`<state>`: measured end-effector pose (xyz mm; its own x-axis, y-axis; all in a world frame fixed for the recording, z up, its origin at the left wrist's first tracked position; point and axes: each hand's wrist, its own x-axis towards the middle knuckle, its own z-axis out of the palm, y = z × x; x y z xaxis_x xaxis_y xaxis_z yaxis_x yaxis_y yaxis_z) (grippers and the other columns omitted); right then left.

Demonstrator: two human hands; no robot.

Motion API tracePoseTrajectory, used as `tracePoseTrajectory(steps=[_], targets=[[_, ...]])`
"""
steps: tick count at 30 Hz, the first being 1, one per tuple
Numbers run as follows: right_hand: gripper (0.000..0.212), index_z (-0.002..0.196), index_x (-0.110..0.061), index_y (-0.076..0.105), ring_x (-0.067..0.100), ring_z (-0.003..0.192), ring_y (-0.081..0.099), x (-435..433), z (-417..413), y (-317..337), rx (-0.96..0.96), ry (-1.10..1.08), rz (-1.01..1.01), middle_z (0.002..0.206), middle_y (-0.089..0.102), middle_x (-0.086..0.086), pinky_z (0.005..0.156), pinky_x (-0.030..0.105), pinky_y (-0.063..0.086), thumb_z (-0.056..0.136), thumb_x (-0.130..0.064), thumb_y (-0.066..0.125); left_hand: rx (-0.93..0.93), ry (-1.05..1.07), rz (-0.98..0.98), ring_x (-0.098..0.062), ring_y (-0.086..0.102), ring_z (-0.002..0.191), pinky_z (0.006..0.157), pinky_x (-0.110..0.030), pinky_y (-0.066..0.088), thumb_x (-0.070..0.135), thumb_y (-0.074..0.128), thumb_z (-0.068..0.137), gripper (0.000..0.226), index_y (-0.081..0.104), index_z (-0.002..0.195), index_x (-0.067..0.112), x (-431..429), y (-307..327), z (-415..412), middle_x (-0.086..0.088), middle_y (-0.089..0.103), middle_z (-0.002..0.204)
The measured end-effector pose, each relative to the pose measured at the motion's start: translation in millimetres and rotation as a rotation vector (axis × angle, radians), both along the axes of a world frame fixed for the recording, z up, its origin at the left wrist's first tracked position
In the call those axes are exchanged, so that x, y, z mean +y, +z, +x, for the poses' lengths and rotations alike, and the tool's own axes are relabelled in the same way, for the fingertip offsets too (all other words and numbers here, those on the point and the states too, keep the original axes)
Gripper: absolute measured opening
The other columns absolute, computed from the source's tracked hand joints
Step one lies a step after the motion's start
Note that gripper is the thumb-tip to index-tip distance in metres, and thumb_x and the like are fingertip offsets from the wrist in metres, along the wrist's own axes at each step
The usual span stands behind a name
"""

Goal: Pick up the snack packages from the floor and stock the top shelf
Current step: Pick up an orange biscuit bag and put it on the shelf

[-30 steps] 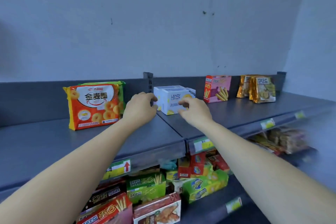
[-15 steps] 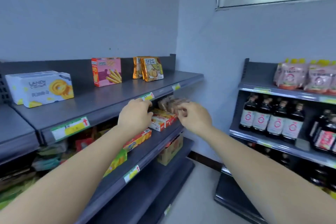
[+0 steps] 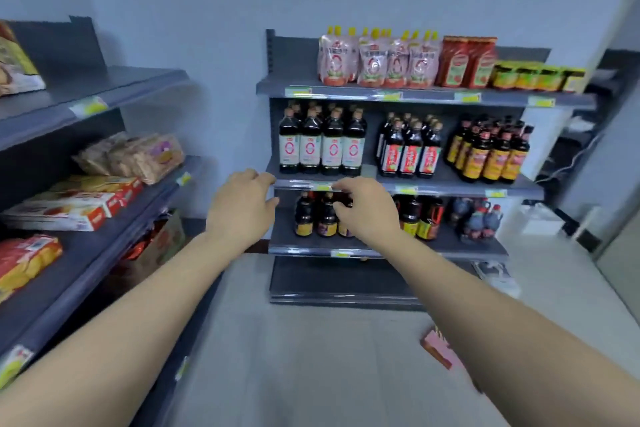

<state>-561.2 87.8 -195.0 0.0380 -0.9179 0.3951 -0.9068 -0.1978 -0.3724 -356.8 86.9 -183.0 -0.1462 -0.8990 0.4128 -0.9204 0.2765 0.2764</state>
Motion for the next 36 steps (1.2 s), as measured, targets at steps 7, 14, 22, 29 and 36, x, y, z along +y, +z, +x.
tracePoseTrajectory(steps=[7,14,22,29,36], targets=[[0.034,0.119,-0.019,0.065,0.024,0.113,0.054,2,-99,-28,-0.015,-0.299,-0.004,0.114,0.066,0.003,0.089,0.037,0.048,0.086,-0.019,0.062,0.01,-0.283,0.026,-0.029,0.046,0.119,0.093,-0.042,0.043,0.026,0.053,0.094,0.037,0.054,0.13,0.016,-53,-33,-105,-0.007,0.056,0.125],[0.037,0.121,-0.017,0.064,0.027,0.113,0.055,16,-183,-56,-0.031,-0.57,0.06,0.117,0.065,0.007,0.089,0.035,0.045,0.085,-0.015,0.06,-0.012,-0.547,0.105,-0.029,0.047,0.117,0.092,-0.044,0.045,0.025,0.054,0.094,0.037,0.054,0.13,0.015,-90,-61,-207,-0.007,0.057,0.121],[0.037,0.123,-0.021,0.062,0.024,0.116,0.052,41,-287,-90,-0.095,-0.798,0.158,0.121,0.063,0.005,0.09,0.033,0.044,0.087,-0.018,0.058,-0.063,-0.751,0.172,-0.029,0.047,0.117,0.092,-0.043,0.045,0.026,0.054,0.094,0.036,0.055,0.128,0.015,-105,-94,-339,-0.007,0.057,0.123],[0.036,0.124,-0.019,0.061,0.024,0.118,0.05,55,-407,-104,-0.105,-0.893,0.174,0.118,0.063,0.006,0.093,0.033,0.043,0.088,-0.018,0.058,-0.094,-0.848,0.173,-0.031,0.049,0.114,0.093,-0.045,0.045,0.025,0.056,0.092,0.035,0.058,0.125,0.013,-108,-116,-471,-0.01,0.059,0.119],[0.037,0.126,-0.017,0.06,0.024,0.12,0.048,68,-518,-129,-0.149,-0.987,0.256,0.117,0.062,0.006,0.093,0.036,0.046,0.089,-0.019,0.058,-0.138,-0.925,0.222,-0.03,0.049,0.114,0.09,-0.043,0.046,0.026,0.056,0.092,0.036,0.057,0.125,0.013,-107,-144,-594,-0.009,0.059,0.121]])
